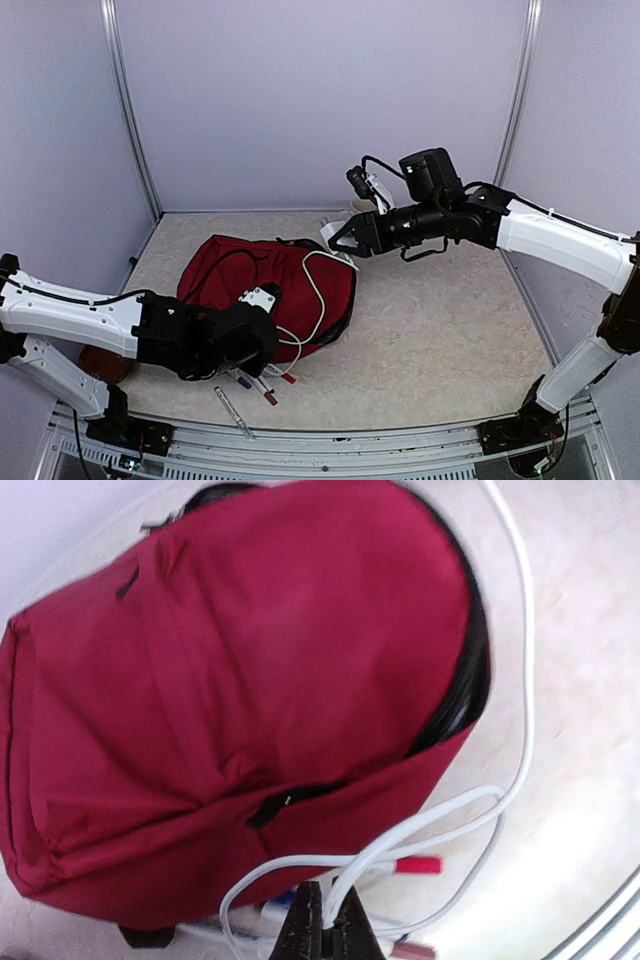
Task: Pack the student bag
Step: Pick up the charger from the center of the board.
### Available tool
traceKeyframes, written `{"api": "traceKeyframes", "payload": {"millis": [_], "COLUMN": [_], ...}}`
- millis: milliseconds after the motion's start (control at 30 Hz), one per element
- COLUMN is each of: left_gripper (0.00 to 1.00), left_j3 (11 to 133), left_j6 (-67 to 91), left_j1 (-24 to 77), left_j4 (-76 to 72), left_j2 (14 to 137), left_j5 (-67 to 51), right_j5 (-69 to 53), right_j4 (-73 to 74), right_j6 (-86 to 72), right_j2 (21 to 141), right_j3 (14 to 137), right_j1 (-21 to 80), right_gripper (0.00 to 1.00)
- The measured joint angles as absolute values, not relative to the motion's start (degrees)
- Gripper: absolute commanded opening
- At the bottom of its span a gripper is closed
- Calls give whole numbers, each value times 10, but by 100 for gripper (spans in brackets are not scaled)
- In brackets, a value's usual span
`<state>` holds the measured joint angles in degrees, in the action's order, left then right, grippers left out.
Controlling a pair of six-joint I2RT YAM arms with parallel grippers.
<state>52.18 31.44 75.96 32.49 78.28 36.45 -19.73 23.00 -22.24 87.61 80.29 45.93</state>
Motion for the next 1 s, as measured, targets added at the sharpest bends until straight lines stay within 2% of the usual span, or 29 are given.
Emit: {"api": "traceKeyframes", "payload": {"millis": [200, 433, 600, 733, 1000], "left_gripper": [0, 0, 0, 0, 0], "left_j3": [640, 773, 786, 791, 792], "left_j6": [189, 140, 186, 241, 335], "left_j1": [767, 720, 667, 634, 611], "left_j4": [172, 10, -36, -39, -39], "left_j2": [805, 967, 1069, 1140, 1242], "left_j5": [300, 133, 42, 5, -46], "right_j5": [-224, -225, -196, -180, -173], "right_j4": [234, 281, 335, 347, 273], "right_j6": [-224, -218, -200, -201, -254], "right_j2": [797, 696, 668, 683, 741], "right_j3": [778, 741, 688, 594, 437], "right_j1": [401, 339, 329, 329, 345], "right_gripper": [1, 1, 0, 0, 4]}}
